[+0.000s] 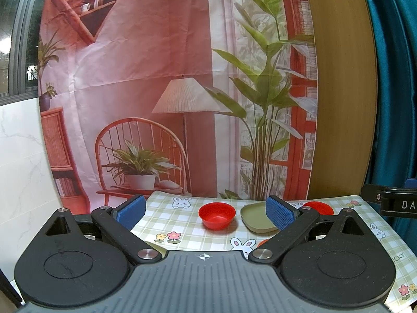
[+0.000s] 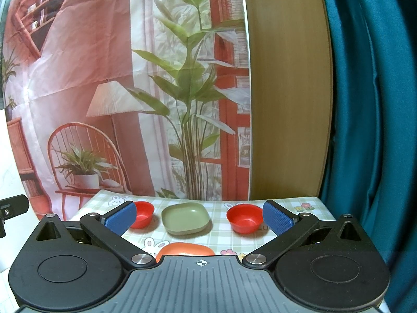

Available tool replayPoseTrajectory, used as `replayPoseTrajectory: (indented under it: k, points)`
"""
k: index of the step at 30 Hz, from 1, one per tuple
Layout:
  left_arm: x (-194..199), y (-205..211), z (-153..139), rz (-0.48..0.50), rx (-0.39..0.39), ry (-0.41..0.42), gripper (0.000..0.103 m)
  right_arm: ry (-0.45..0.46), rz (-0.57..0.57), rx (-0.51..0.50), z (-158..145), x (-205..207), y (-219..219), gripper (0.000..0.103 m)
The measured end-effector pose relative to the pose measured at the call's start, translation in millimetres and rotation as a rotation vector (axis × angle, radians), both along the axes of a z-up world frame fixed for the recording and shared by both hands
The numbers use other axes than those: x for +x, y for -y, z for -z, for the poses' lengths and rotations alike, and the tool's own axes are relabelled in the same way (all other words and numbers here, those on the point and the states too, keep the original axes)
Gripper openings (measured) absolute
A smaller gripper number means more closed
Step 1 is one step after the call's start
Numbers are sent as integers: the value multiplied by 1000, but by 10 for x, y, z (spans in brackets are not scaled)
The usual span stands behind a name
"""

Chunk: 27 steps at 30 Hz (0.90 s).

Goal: Organize plates and bowls

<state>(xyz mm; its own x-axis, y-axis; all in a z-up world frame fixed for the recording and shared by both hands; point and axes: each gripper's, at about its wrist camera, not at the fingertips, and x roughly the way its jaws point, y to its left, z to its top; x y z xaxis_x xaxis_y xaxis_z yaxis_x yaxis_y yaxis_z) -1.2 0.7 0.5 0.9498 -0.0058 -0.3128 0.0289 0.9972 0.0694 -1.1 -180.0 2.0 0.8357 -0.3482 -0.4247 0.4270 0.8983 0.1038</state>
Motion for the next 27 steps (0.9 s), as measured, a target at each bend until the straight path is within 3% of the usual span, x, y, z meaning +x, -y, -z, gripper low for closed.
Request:
replayPoseTrajectory:
  k: [27]
  points:
    - [0, 4, 9, 5, -4, 3, 100, 4, 2, -1, 7, -17, -12, 103]
